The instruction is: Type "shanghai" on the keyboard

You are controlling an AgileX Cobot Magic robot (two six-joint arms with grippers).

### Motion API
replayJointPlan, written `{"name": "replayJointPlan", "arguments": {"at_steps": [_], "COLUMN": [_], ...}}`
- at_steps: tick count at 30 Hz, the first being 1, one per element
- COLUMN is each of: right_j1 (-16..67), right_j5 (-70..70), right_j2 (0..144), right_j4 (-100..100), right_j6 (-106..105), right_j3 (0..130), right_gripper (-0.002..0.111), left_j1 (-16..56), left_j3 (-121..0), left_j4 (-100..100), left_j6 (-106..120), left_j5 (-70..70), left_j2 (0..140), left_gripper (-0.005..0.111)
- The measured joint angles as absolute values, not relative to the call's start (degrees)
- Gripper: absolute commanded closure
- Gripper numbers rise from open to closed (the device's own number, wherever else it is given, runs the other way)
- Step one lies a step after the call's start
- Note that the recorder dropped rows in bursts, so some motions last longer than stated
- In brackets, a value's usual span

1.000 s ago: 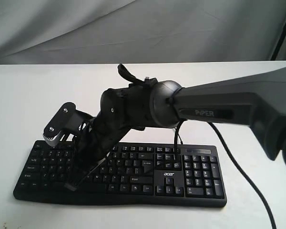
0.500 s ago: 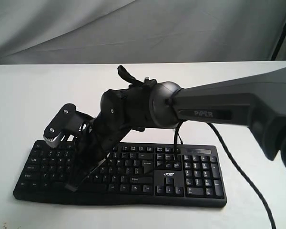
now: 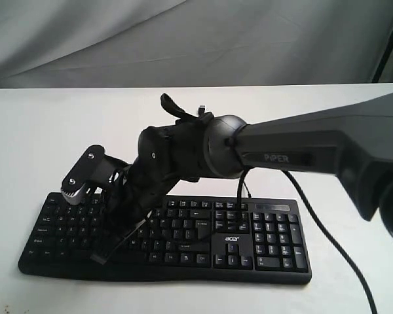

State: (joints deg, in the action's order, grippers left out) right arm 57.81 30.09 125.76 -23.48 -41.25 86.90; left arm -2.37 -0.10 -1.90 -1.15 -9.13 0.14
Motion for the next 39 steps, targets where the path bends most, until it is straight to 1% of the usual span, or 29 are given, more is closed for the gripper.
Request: {"name": "replayJointPlan", "arguments": {"at_steps": [7,20,24,39], "right_j1": [58.6,61.8,62.3,62.3], "right_j5": [30.5,40.2,40.8,40.5], "right_j2": [124.9,136.5,137.8,139.8], "right_j4": [-21.8,-21.1,-21.1,-22.8], "right_j6": [-41.4,-41.4,-41.5,-43.1], "right_j3": [92.7,111.5,113.5,113.7], "right_gripper": [0.108,0.108,0.108,0.108], "left_j1": [-2.4,-2.4,-2.4,-2.4], "left_j3": [-0.1,-0.1,-0.1,-0.1], "left_j4": [-1.9,-1.9,-1.9,-1.9], "left_j6": [-1.2,-1.2,-1.2,-1.2], "left_j5": [-9.1,-9.1,-9.1,-9.1], "left_j2": [0.1,0.1,0.1,0.1], "left_gripper": [0.107,0.107,0.107,0.107]}}
